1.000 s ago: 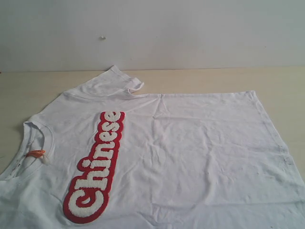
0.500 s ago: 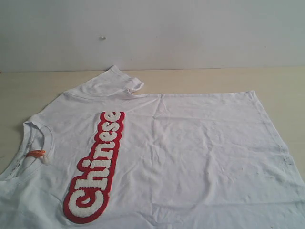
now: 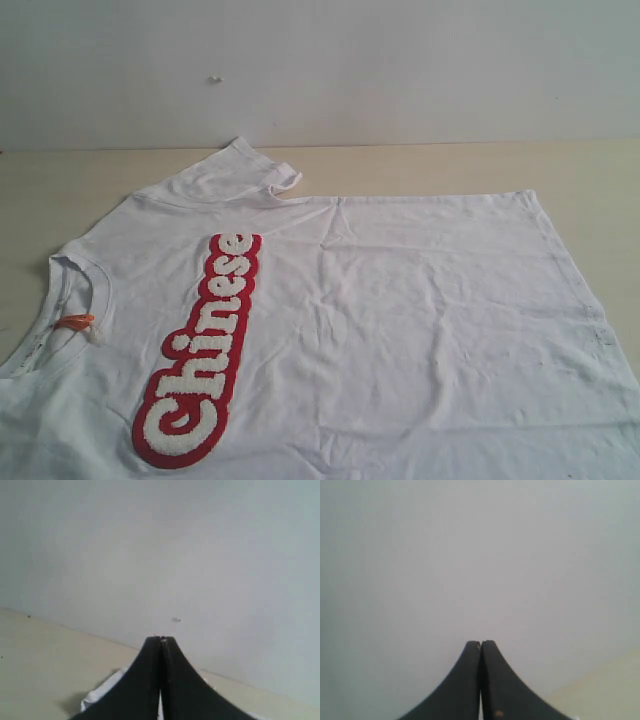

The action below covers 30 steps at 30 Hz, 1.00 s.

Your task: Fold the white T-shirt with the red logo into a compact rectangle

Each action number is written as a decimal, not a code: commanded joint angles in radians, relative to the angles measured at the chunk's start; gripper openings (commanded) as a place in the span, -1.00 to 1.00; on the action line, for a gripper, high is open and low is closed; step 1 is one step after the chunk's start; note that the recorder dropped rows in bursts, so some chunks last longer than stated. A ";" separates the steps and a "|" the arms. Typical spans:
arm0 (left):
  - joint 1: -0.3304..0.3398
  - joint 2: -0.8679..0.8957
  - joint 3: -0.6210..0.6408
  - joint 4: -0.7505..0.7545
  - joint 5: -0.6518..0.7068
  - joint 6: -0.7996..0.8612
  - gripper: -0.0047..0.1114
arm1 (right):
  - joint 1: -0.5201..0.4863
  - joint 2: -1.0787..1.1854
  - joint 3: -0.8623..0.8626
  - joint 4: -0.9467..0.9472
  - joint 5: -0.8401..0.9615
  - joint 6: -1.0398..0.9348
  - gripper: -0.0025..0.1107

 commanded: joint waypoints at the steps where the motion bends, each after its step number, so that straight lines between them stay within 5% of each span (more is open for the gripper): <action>1: -0.003 -0.004 0.000 -0.004 -0.015 -0.113 -0.92 | -0.005 -0.005 -0.003 0.030 -0.132 0.066 -0.96; 5: -0.057 -0.004 -0.045 0.010 -0.053 -0.132 -0.92 | -0.005 -0.005 -0.076 -0.004 -0.089 0.080 -0.96; 10: -0.183 0.071 -0.215 0.121 -0.036 -0.135 -0.92 | -0.005 0.151 -0.321 -0.294 0.102 0.069 -0.96; 16: -0.318 0.342 -0.435 0.259 0.179 -0.097 -0.92 | -0.005 0.444 -0.604 -0.530 0.469 -0.040 -0.96; 23: -0.475 0.741 -0.704 0.223 0.667 0.513 -0.92 | -0.005 0.726 -0.821 -0.339 0.937 -0.920 -0.96; 27: -0.486 0.953 -0.819 0.197 0.940 0.827 -0.92 | -0.005 0.866 -0.853 -0.120 1.147 -1.391 -0.96; 30: -0.486 1.090 -0.863 0.201 1.139 1.106 -0.92 | -0.005 0.971 -0.857 -0.110 1.250 -1.564 -0.96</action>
